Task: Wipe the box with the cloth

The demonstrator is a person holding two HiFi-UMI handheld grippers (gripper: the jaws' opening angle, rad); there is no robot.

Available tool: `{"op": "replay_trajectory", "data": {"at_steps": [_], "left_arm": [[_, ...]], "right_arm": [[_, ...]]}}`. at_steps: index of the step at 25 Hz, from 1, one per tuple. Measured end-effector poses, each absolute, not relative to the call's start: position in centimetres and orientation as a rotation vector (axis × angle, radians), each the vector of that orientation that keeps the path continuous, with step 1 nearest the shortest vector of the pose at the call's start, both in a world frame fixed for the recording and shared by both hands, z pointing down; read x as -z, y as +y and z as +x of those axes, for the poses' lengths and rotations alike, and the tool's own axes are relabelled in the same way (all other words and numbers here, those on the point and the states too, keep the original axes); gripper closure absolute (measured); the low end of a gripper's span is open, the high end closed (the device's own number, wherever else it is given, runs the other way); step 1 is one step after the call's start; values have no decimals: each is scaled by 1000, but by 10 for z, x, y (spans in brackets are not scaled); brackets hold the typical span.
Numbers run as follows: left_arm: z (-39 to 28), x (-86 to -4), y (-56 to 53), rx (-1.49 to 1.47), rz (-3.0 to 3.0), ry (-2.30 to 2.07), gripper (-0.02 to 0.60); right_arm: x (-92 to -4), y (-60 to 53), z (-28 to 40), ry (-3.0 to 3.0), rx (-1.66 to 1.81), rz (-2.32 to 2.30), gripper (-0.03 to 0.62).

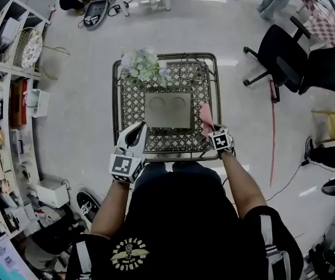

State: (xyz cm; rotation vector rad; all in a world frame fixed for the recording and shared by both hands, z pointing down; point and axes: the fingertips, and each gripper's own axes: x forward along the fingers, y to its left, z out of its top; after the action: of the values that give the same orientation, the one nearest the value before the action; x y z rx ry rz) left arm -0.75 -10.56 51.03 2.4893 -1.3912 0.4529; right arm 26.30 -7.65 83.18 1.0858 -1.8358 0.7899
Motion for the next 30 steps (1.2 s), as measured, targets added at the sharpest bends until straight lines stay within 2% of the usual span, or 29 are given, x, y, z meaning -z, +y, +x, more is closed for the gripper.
{"op": "replay_trajectory", "data": {"at_steps": [9,13,16,22,30], "left_arm": [[-16,-516,-104,-514,2443,-1432,581],[-28,-518,-108,-499,2449,-1457,581],[-33,-516,-109,-486,2453,-1449,581],[-45,-501,-115,-437,2472,-1438,581],[-72,-489,-119,-375,2563,-1368,581]], "right_arm": [[-865,-69,272,-1747,-867,1036,561],[-866,-70,273,-1740,-882,1057,438],[-862,-71,270,-1743,-888,1083,402],[-836,-71,261,-1773,-863,1165,382],[-757,-77,231,-1883,-743,1324,382]]}}
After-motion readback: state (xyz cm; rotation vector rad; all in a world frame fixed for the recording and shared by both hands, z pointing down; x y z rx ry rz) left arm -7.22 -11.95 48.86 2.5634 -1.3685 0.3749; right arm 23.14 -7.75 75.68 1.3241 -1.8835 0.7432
